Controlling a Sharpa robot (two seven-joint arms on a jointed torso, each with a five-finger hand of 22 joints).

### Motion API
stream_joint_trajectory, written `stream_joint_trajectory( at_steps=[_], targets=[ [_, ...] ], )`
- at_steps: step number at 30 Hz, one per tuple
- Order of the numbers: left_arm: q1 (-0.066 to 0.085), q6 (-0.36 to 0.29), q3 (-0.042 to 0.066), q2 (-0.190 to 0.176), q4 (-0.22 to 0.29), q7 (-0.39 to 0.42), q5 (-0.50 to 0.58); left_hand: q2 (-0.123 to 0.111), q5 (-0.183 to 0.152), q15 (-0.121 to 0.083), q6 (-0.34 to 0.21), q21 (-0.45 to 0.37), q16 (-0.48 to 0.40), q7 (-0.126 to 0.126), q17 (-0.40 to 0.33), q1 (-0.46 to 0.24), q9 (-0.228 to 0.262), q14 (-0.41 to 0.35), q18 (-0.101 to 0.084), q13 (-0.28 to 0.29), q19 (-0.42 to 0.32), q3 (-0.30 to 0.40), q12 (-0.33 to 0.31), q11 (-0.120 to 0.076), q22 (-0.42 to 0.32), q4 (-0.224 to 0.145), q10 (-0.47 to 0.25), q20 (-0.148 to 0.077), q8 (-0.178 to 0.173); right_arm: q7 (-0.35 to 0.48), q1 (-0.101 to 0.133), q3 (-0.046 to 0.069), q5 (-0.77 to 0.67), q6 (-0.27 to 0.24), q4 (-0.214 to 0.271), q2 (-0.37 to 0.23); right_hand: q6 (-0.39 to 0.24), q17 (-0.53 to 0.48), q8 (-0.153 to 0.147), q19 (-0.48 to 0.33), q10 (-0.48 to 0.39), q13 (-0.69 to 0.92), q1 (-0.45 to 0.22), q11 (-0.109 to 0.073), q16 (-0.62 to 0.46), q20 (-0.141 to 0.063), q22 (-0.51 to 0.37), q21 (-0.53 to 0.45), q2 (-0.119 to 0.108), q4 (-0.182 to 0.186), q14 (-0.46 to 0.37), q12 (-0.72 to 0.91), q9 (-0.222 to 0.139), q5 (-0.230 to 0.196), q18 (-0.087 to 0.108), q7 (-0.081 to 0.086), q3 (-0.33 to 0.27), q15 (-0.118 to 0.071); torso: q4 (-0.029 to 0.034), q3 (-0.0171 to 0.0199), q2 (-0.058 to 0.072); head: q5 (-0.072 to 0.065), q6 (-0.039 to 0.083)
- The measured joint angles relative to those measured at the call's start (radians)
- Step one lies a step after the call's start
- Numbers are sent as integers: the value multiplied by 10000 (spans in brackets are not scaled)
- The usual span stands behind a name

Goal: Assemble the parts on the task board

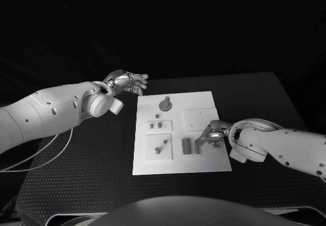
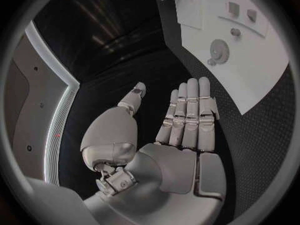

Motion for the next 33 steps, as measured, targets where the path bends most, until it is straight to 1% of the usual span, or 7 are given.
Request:
stream_joint_trajectory(
  at_steps=[8,13,23,28,29,30,33],
  targets=[
    [0,5,0,2,0,-7,0,0,0,0,0,0,0,0,4,0,0,0,-16,0,0,0,0,0,1,0,0,0,0,127,9,14,-8,8,-83,64,4,33,62,0,0,-12,371,0,0,0,0,0,739,-628,34,38,24,-11,-2,-3,128,33,4,-5,0,-13,0],
    [0,8,0,-4,2,-15,0,0,0,0,0,0,0,0,3,0,0,0,-25,0,0,0,0,0,1,0,0,0,0,242,37,38,-26,100,-87,118,80,33,68,0,38,-12,723,-38,0,0,0,0,1081,-743,43,38,58,-50,-5,-6,218,36,4,-6,1,-14,0],
    [0,18,0,-5,5,-27,0,0,0,0,0,0,0,0,2,0,0,0,-66,0,0,0,0,0,2,0,0,0,0,359,65,66,-307,233,-134,274,116,119,155,-4,40,-11,1213,-40,51,4,0,41,1123,-742,61,77,111,-46,-8,-39,214,53,2,-7,1,-24,0],
    [0,22,0,-6,6,-33,0,0,0,0,0,0,0,0,11,0,0,0,-69,0,0,0,0,0,2,0,0,0,0,364,68,76,-522,309,-134,313,116,138,154,-38,39,-11,1319,-39,51,37,0,41,1019,-742,61,77,113,-36,-10,-40,212,55,3,-7,1,-27,0],
    [0,23,0,-6,6,-34,0,0,0,0,0,0,-10,0,11,0,0,0,-70,0,0,0,0,0,2,0,0,0,0,365,65,78,-573,327,-126,321,116,145,153,-37,39,-11,1355,-39,51,37,0,41,1055,-742,60,77,112,-36,-10,-40,212,55,3,-7,1,-27,0],
    [0,24,1,-6,8,-36,0,0,0,0,0,0,-39,0,12,0,0,0,-71,0,0,0,0,0,2,0,0,0,0,351,59,70,-622,349,-129,329,115,146,146,-38,38,-10,1512,-38,51,38,0,40,1210,-742,60,78,105,5,-58,-40,211,57,3,-6,1,-27,0],
    [0,29,1,-10,8,-40,1,0,0,0,0,0,-39,0,11,0,0,0,-74,0,0,0,0,0,2,0,0,0,0,347,38,64,-722,395,-130,316,116,146,183,-39,38,-10,1541,-38,51,38,0,40,1239,-753,61,77,125,6,-66,-40,201,59,3,-2,2,-30,0]
  ],
)
